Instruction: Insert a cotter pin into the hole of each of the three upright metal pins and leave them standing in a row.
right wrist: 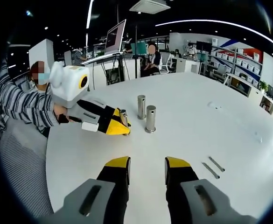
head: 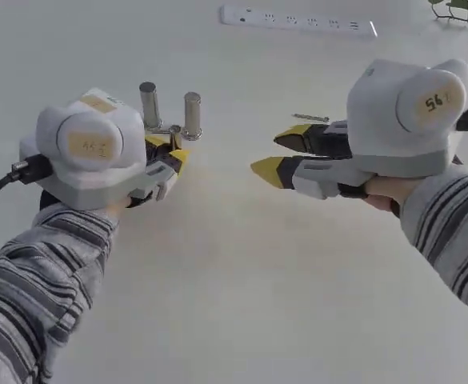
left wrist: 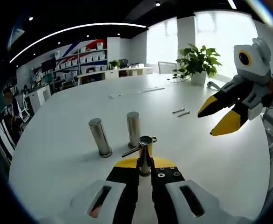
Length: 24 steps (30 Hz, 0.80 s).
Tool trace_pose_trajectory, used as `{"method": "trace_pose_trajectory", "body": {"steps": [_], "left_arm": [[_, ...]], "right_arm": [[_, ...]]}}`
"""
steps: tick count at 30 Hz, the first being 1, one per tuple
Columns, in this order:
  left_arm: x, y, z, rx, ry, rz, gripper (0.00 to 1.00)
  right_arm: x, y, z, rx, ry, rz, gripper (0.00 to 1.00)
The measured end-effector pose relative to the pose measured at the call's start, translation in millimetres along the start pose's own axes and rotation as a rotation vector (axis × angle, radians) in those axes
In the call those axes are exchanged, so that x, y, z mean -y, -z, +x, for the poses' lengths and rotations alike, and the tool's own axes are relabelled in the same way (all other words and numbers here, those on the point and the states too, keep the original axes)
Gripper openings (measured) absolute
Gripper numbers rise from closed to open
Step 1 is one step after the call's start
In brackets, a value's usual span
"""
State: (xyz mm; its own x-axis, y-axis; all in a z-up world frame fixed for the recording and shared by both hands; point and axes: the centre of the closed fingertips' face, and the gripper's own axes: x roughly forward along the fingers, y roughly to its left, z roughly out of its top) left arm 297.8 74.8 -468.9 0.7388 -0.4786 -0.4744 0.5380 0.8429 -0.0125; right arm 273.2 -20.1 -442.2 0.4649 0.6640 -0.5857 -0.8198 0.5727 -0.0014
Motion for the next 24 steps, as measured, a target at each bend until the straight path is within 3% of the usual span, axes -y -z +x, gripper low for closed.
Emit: {"method": "trace_pose_trajectory", "body": {"steps": [9, 14, 24], "left_arm": [[-7.2, 5.2, 0.7, -0.012, 0.015, 0.005, 0.05], [-6.4, 6.2, 0.7, -0.013, 0.030, 0.016, 0.05], [-5.8, 6.4, 0.7, -0.006, 0.036, 0.002, 0.06]], "right_arm": [[1.0, 5.0, -1.3, 0.004, 0.005, 0.036, 0.25], [0.0, 6.1, -2.0, 0.006, -0.005, 0.095, 0.24], [4.1, -0.3, -1.5, 0.029, -0.001, 0.128, 0.24]]}}
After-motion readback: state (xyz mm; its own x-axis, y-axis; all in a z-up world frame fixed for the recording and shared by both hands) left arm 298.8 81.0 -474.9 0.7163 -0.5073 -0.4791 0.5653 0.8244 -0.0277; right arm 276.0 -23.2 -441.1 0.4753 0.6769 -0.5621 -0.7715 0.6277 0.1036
